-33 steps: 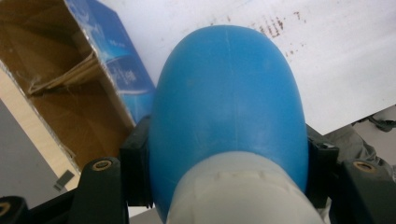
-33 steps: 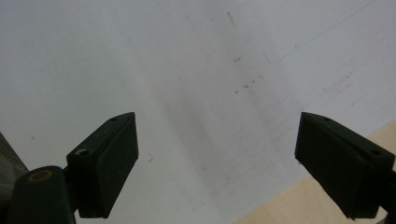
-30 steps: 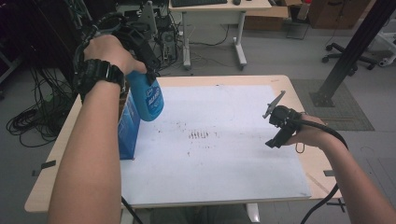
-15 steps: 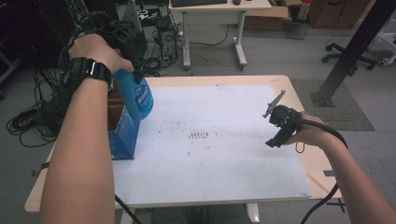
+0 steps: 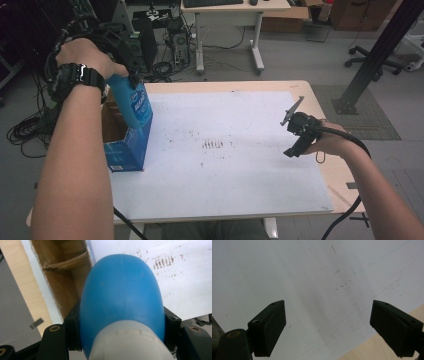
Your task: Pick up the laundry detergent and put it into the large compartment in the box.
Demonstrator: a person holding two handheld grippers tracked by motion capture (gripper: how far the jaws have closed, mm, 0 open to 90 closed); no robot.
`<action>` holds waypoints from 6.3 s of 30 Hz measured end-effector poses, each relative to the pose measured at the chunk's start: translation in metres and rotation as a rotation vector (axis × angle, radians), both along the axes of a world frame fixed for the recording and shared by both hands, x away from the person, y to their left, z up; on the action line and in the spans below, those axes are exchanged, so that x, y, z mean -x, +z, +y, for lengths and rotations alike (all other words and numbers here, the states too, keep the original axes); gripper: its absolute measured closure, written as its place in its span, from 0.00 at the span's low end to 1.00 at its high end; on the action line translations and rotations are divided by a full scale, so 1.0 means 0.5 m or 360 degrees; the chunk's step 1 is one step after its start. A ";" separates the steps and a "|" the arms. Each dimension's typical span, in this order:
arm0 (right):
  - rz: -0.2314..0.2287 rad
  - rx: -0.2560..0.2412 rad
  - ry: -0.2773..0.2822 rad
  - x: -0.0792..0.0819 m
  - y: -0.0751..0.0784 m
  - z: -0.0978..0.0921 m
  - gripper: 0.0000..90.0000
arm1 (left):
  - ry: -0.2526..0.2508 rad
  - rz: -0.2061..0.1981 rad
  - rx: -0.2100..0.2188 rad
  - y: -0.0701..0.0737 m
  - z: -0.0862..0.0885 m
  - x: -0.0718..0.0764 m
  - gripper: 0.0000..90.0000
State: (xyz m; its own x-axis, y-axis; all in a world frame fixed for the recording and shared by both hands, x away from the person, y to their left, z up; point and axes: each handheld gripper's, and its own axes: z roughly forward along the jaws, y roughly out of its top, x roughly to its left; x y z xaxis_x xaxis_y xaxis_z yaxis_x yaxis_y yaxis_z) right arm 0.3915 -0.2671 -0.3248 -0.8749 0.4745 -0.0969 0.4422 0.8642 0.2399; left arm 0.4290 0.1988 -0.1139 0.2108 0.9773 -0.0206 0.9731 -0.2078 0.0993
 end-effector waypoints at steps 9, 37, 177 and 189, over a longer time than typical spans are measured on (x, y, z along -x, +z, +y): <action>0.0013 0.0004 -0.0005 -0.003 -0.007 0.001 0.15 | 0.0046 -0.0018 -0.0006 0.004 0.034 0.004 0.42; 0.0027 0.0012 -0.0002 -0.011 -0.017 0.002 0.15 | 0.0206 -0.0046 -0.0022 0.000 0.115 0.014 0.42; 0.0079 0.0046 0.0015 -0.009 -0.058 0.023 0.15 | 0.0139 0.0208 -0.0056 -0.311 0.131 -0.015 0.42; 0.0082 0.0049 0.0017 -0.008 -0.061 0.023 0.15 | 0.0134 0.0219 -0.0037 -0.329 0.132 -0.016 0.42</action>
